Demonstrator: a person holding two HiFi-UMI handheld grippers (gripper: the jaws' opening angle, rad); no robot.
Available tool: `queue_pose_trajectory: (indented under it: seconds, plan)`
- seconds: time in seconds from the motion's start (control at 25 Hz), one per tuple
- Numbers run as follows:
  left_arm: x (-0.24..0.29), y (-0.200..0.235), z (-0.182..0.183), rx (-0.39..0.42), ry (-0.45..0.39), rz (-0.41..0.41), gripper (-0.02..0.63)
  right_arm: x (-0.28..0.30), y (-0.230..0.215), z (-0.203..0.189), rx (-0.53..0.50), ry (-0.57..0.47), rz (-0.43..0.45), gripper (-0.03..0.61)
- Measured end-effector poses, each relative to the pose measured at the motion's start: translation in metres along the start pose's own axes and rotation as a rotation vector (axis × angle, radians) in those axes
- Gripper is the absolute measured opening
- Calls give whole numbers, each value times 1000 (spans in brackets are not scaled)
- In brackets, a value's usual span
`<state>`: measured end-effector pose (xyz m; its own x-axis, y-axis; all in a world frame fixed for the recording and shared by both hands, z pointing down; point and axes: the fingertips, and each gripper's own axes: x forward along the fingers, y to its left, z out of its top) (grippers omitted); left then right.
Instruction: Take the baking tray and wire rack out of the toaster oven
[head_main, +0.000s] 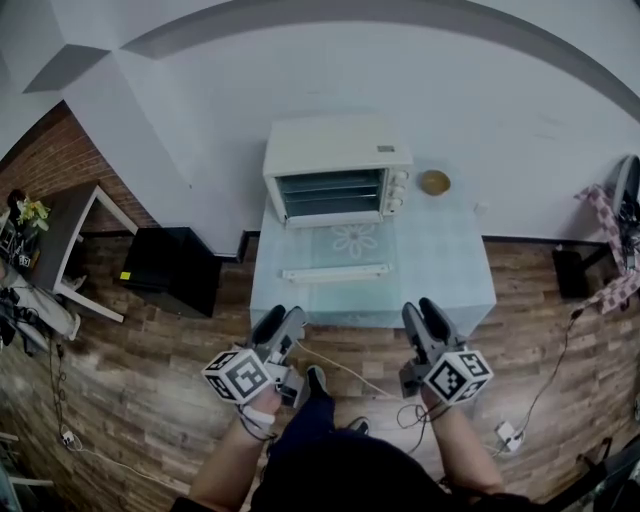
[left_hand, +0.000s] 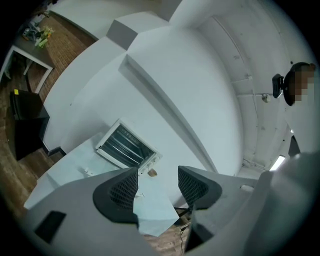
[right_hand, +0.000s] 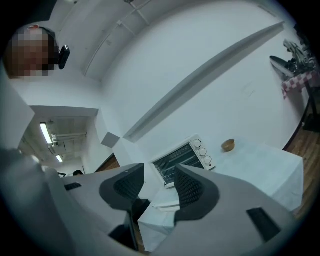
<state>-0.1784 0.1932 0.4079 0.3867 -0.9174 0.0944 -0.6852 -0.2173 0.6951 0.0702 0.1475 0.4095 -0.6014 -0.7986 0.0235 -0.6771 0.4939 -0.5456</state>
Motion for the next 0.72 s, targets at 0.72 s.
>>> queue_pose_trajectory:
  seconds: [0.72]
  plan:
    - [197, 140, 79, -180, 110, -107, 239, 211, -43, 7, 267, -10, -29, 164]
